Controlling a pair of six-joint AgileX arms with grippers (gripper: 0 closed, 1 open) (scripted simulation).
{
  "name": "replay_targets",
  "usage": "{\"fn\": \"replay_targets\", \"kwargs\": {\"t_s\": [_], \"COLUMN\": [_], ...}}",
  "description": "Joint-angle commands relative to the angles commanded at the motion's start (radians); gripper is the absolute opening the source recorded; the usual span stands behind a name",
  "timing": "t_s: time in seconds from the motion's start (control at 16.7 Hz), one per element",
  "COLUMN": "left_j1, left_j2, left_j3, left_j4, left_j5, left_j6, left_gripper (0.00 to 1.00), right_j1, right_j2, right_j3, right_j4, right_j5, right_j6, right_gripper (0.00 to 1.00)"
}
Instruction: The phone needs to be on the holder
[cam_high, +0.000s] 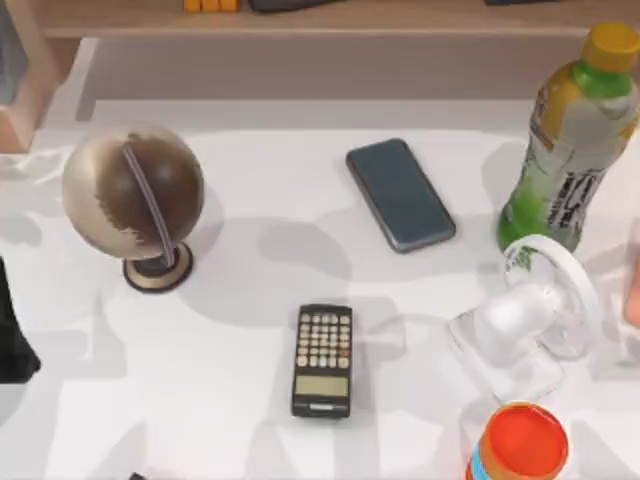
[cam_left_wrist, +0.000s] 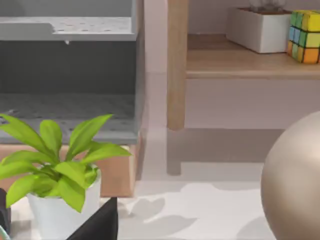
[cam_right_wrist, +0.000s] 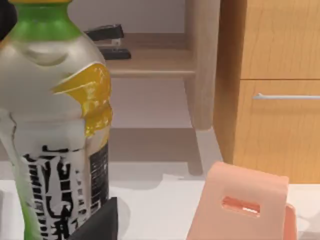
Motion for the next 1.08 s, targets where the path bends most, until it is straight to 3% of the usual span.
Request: {"fn": "replay_targets", "kwargs": {"t_s": [0.24, 0.48, 1.08], "left_j1": [0.000, 0.000, 0.000], "left_j2": [0.000, 0.000, 0.000], "left_j3": [0.000, 0.000, 0.000], "left_j4": [0.000, 0.000, 0.000], "left_j5": [0.000, 0.000, 0.000], "left_j6": [0.000, 0.000, 0.000], "left_gripper": [1.00, 1.00, 1.00], "right_j1": [0.007, 0.044, 0.215], "right_j2": [0.024, 0.177, 1.020], "right_j3": [0.027, 0.201, 1.124], "right_j4": [-0.013, -0.098, -0.541], "right_j5": [-0.003, -0.015, -0.049], "right_j6": [0.001, 0.004, 0.019], "right_gripper": [1.00, 1.00, 1.00]}}
